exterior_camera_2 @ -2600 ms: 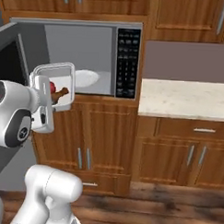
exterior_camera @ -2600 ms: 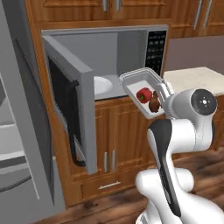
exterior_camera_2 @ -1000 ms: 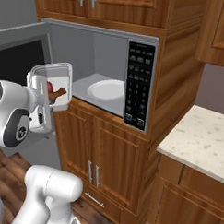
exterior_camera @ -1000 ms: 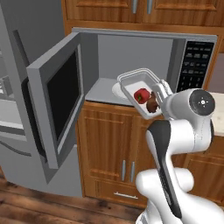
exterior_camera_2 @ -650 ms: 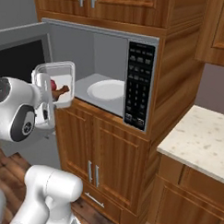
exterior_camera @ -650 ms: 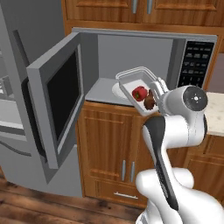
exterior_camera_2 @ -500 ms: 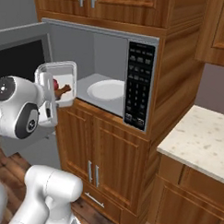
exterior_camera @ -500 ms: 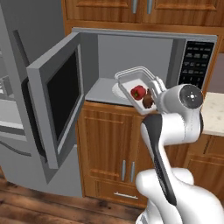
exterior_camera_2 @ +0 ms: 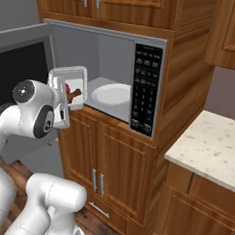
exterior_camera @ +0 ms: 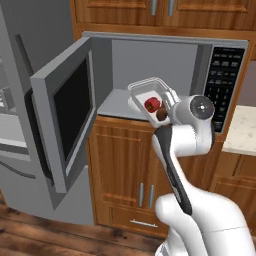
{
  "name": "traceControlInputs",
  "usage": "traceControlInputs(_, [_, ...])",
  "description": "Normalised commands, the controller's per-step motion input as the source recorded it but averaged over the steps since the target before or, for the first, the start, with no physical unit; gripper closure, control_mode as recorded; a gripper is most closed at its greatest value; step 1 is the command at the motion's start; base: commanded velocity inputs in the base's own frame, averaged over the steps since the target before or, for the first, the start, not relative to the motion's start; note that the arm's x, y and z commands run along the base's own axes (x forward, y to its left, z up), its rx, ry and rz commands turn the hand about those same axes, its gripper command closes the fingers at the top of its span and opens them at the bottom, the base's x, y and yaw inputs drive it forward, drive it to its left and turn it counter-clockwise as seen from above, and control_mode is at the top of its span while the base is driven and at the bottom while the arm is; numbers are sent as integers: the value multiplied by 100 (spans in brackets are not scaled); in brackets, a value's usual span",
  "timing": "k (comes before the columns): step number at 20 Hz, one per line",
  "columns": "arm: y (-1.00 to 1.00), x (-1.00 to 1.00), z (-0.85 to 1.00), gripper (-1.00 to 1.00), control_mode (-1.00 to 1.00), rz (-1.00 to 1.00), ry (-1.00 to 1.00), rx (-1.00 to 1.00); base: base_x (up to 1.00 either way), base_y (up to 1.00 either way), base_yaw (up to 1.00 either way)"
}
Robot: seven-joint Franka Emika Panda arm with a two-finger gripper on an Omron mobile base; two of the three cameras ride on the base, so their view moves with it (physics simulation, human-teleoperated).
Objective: Place the tupperware containing the chicken drumstick and bell pepper meal in the microwave. Close the microwave door and press the start button to reheat the meal.
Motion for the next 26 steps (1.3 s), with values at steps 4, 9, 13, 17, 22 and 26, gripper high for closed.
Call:
traceControlInputs(4, [0, 71, -32, 100, -100, 0, 1, 0, 0, 0, 0])
traceControlInputs(9, [-1, 65, -19, 100, -100, -2, 4, 0, 0, 0, 0])
traceControlInputs(13, [-11, 62, -2, 100, -100, -8, 8, 0, 0, 0, 0])
traceControlInputs(17, [-19, 64, 0, 100, -100, -10, 9, 0, 0, 0, 0])
traceControlInputs(22, [-3, 59, 0, 100, -100, -4, 10, 0, 0, 0, 0])
traceControlInputs(26, [-5, 47, 0, 100, -100, 0, 5, 0, 0, 0, 0])
